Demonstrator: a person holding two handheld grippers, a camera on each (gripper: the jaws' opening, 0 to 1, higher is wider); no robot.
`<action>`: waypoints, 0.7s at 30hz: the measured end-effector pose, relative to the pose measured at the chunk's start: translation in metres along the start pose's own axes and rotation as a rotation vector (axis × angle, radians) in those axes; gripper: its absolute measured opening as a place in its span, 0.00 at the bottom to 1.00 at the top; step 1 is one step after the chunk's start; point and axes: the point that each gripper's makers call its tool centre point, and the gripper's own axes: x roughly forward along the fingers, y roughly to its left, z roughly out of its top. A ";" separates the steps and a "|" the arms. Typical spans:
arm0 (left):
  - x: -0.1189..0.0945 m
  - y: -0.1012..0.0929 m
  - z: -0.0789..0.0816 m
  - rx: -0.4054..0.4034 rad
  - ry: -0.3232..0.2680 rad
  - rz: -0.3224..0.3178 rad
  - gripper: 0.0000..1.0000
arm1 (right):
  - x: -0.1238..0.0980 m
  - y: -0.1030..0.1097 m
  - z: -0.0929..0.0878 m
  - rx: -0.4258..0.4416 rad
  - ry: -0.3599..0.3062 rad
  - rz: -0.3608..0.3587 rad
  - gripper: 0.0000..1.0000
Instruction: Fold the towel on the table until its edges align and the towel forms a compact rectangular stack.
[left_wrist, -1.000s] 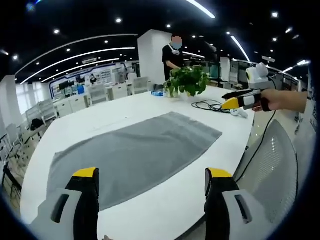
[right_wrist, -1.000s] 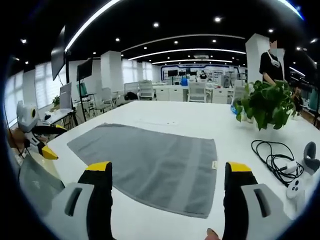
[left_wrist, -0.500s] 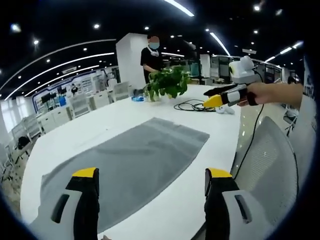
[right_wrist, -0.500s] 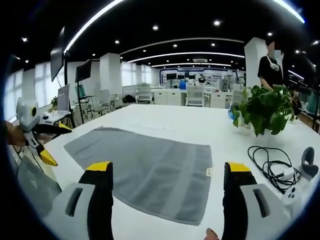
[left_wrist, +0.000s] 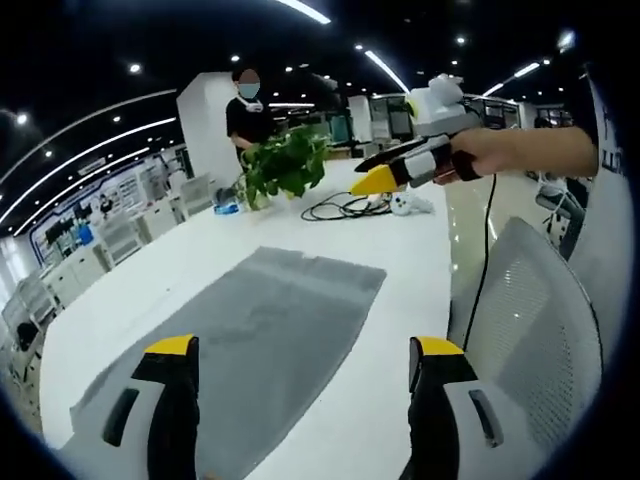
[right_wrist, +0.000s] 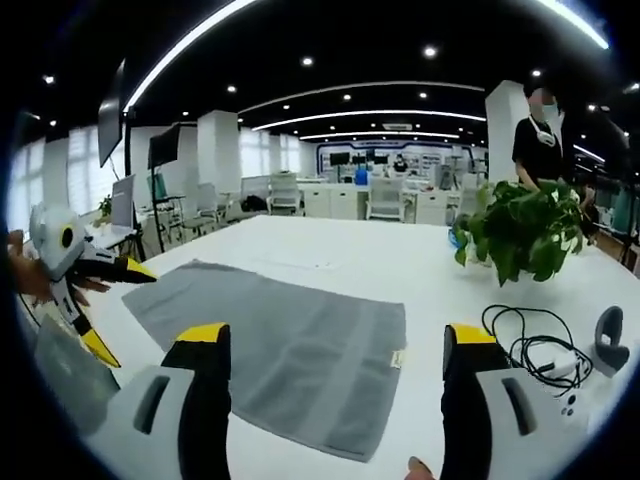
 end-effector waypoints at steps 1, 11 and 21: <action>0.003 -0.001 0.005 -0.010 -0.014 -0.011 0.89 | 0.001 -0.001 0.002 -0.006 -0.002 0.002 0.88; 0.031 0.006 0.049 -0.019 -0.087 -0.100 0.86 | 0.015 -0.015 0.014 -0.029 0.001 0.028 0.86; 0.057 -0.004 0.068 0.042 -0.074 -0.172 0.80 | 0.033 -0.041 0.037 -0.027 -0.007 0.024 0.80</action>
